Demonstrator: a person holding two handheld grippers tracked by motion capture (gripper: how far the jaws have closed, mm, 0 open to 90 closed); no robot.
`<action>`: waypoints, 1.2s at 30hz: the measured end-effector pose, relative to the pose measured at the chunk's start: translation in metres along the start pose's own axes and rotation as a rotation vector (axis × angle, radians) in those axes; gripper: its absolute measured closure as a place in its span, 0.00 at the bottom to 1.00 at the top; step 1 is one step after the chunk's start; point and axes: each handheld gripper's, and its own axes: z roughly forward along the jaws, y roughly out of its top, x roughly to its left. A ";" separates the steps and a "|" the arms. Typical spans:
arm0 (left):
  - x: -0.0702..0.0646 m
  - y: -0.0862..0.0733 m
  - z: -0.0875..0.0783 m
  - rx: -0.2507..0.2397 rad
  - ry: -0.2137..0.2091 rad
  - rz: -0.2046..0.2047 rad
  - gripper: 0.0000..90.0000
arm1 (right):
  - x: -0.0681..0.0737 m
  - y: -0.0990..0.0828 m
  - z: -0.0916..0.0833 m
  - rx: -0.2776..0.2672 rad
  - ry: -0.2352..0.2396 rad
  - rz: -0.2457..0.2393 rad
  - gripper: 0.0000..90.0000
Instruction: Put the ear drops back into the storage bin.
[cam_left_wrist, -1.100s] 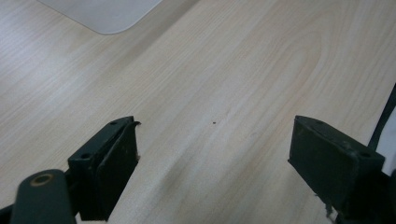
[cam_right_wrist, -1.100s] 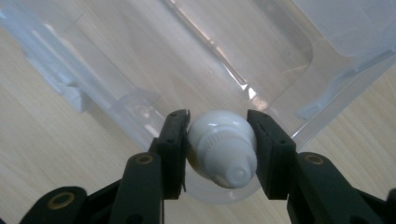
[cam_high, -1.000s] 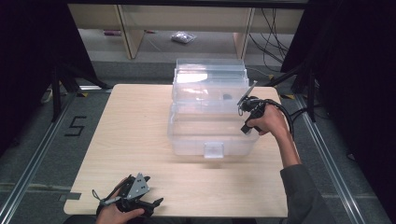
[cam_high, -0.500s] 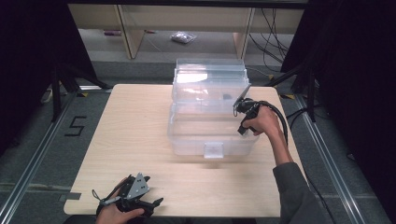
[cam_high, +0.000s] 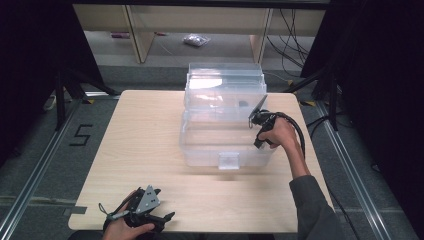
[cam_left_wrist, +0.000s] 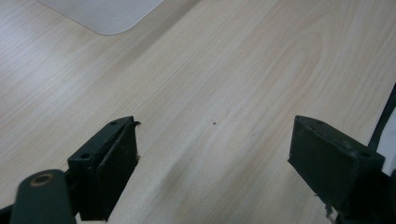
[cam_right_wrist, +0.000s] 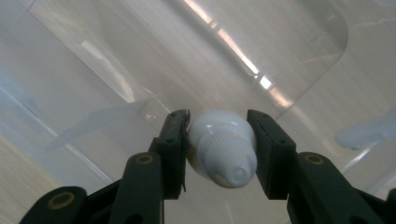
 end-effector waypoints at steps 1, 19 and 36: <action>0.000 0.000 0.000 0.003 0.003 0.001 0.17 | 0.001 0.000 0.001 0.010 -0.008 0.008 0.67; 0.000 0.000 0.000 0.004 0.009 0.007 0.17 | 0.007 0.009 0.014 0.053 -0.002 0.034 0.67; 0.000 0.000 0.001 0.005 0.007 0.003 0.17 | 0.003 0.010 0.026 0.061 0.003 0.032 0.67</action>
